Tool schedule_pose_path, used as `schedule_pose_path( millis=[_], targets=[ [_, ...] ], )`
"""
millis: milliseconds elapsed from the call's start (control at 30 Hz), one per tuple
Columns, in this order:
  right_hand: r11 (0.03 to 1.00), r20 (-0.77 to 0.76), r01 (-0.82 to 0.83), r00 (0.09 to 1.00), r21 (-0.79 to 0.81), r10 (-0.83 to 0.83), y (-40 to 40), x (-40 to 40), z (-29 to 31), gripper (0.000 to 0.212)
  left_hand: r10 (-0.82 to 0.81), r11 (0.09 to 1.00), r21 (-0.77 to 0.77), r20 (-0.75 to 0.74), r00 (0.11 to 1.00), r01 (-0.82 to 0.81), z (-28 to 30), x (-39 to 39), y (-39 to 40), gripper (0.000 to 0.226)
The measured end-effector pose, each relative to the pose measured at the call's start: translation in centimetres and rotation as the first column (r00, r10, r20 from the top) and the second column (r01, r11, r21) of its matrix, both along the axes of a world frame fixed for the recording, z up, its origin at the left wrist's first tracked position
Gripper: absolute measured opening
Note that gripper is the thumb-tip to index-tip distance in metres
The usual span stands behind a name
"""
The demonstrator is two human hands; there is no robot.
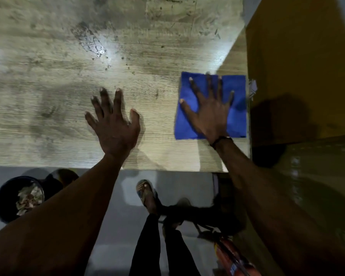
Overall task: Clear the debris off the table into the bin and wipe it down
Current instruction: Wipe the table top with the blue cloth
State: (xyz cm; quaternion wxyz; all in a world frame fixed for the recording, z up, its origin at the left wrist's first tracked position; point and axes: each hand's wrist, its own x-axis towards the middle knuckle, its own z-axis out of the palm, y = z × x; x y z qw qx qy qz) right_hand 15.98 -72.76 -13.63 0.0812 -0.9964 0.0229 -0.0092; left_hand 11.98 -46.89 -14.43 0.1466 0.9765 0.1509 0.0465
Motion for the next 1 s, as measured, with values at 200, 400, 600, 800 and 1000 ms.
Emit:
schedule_pose_path(
  millis=[200, 400, 600, 800, 1000],
  targets=[
    [0.985, -0.035, -0.170, 0.985, 0.023, 0.171, -0.7, -10.2, 0.5, 0.073, 0.000, 1.000, 0.006, -0.009, 1.000, 0.000, 0.2, -0.1, 0.1, 0.072],
    [0.995, 0.019, 0.103, 0.994, 0.013, -0.103, -2.5, -4.9, 0.0, 0.073, -0.002, 1.000, -0.008, -0.014, 1.000, 0.002, 0.4, -0.1, 0.0, 0.072],
    [0.980, 0.067, -0.186, 0.981, 0.065, 0.181, 7.0, -3.5, -0.5, 0.074, -0.013, 1.000, 0.015, -0.014, 1.000, 0.014, 0.2, -0.1, 0.3, 0.073],
    [0.999, 0.107, 0.039, 0.993, 0.034, -0.043, 0.8, 3.9, -1.0, 0.074, -0.025, 1.000, -0.003, -0.024, 0.999, 0.025, 0.0, -0.1, 0.3, 0.072],
    [0.997, 0.082, 0.077, 0.994, 0.009, -0.077, 0.0, -0.8, -0.6, 0.075, -0.017, 1.000, 0.008, -0.032, 0.999, 0.017, 0.2, -0.3, 0.1, 0.073]
  ],
)
